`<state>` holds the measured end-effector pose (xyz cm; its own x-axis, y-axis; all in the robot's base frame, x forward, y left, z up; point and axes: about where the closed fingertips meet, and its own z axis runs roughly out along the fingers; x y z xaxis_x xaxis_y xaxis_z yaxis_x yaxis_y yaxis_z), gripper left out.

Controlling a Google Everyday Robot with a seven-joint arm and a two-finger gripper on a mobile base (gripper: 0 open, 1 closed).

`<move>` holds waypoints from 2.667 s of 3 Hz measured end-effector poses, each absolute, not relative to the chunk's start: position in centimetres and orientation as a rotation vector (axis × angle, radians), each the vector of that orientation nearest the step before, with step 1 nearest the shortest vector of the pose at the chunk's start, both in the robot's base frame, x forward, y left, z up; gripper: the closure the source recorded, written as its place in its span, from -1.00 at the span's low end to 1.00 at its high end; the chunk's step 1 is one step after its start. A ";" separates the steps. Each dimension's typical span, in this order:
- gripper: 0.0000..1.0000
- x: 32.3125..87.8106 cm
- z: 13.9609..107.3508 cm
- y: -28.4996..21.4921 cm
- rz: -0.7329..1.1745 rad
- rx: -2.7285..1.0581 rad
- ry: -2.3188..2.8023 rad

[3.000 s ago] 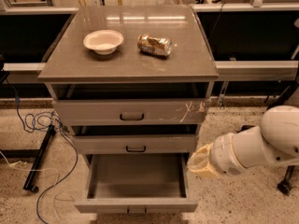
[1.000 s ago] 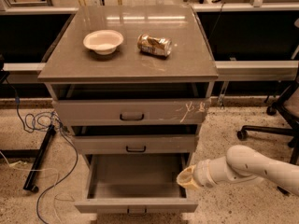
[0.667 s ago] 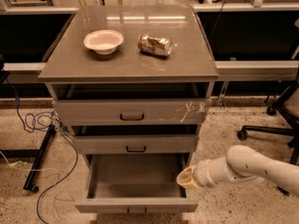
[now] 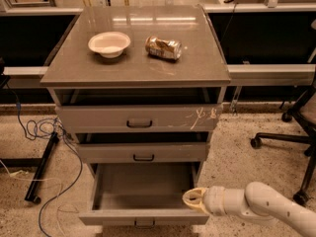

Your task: Close bottom drawer

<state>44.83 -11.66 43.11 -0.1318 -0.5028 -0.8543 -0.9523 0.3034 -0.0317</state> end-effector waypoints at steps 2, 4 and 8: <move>1.00 44.4 42.4 -12.3 0.680 -1.293 1.729; 1.00 42.8 34.2 -10.3 0.679 -1.286 1.843; 0.96 35.6 18.2 -6.0 0.594 -1.370 1.943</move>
Offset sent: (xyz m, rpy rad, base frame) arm -0.0036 -0.0054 -0.0068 0.0181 -0.0359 -0.0126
